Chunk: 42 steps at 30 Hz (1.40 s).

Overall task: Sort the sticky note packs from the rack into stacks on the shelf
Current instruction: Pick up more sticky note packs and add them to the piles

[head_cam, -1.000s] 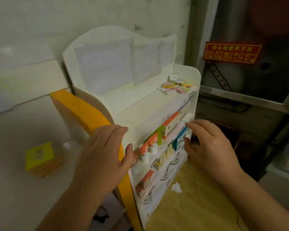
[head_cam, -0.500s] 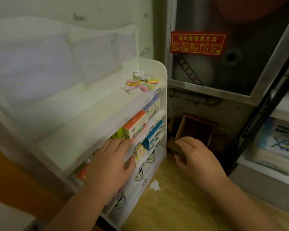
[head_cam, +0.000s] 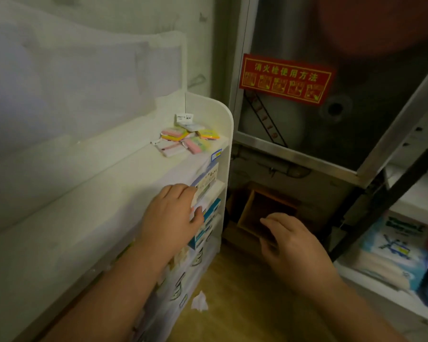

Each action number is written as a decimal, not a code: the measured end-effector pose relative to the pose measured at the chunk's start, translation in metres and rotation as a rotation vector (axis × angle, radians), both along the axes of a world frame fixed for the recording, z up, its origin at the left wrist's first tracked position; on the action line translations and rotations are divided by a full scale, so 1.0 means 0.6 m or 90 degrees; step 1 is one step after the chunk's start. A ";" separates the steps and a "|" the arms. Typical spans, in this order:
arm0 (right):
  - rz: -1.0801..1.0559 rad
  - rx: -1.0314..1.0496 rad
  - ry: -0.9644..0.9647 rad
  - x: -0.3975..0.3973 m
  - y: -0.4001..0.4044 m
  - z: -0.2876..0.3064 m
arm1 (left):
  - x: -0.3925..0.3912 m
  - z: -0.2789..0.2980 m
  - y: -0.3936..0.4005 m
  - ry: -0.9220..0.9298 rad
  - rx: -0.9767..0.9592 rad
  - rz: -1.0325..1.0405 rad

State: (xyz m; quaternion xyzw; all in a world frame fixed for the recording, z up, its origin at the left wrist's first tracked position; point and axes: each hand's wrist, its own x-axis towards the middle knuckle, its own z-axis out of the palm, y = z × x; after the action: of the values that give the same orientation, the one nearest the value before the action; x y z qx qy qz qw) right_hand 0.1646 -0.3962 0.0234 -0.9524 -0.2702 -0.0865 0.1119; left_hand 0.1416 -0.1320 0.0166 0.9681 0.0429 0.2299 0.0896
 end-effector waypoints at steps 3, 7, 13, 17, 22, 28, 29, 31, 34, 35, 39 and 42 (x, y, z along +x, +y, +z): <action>-0.001 -0.004 -0.014 0.060 0.039 0.009 | 0.072 -0.006 0.040 -0.012 -0.019 0.014; -0.008 0.015 -0.025 0.123 0.087 0.006 | 0.140 -0.009 0.087 0.004 -0.048 0.021; 0.012 0.001 -0.016 0.195 0.140 -0.005 | 0.166 -0.026 0.143 0.020 -0.066 0.060; -0.001 0.007 0.001 0.276 0.146 0.001 | 0.164 -0.042 0.165 0.024 -0.082 0.085; 0.015 0.016 -0.006 0.381 0.186 0.002 | 0.157 -0.053 0.190 0.029 -0.090 0.150; 0.193 -0.026 0.004 0.497 0.288 -0.016 | 0.177 -0.047 0.199 0.054 -0.073 0.235; 0.224 -0.033 0.004 0.518 0.305 -0.018 | 0.183 -0.043 0.198 0.053 -0.069 0.241; 0.280 -0.062 0.023 0.561 0.336 -0.024 | 0.194 -0.036 0.196 0.058 -0.066 0.259; 0.365 -0.163 0.029 0.621 0.372 -0.046 | 0.213 -0.027 0.191 0.081 -0.070 0.300; 0.381 -0.189 0.022 0.633 0.379 -0.051 | 0.219 -0.024 0.188 0.088 -0.069 0.312; 0.408 -0.187 -0.018 0.657 0.390 -0.067 | 0.249 -0.021 0.178 0.101 -0.049 0.342; 0.411 -0.120 -0.047 0.668 0.387 -0.079 | 0.281 -0.025 0.170 0.116 -0.036 0.340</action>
State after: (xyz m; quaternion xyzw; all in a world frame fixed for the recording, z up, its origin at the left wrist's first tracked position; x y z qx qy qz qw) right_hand 0.5652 -0.1642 -0.0242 -0.8199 -0.5687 -0.0559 0.0350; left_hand 0.3100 -0.0297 0.0016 0.9364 0.3106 0.1559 0.0488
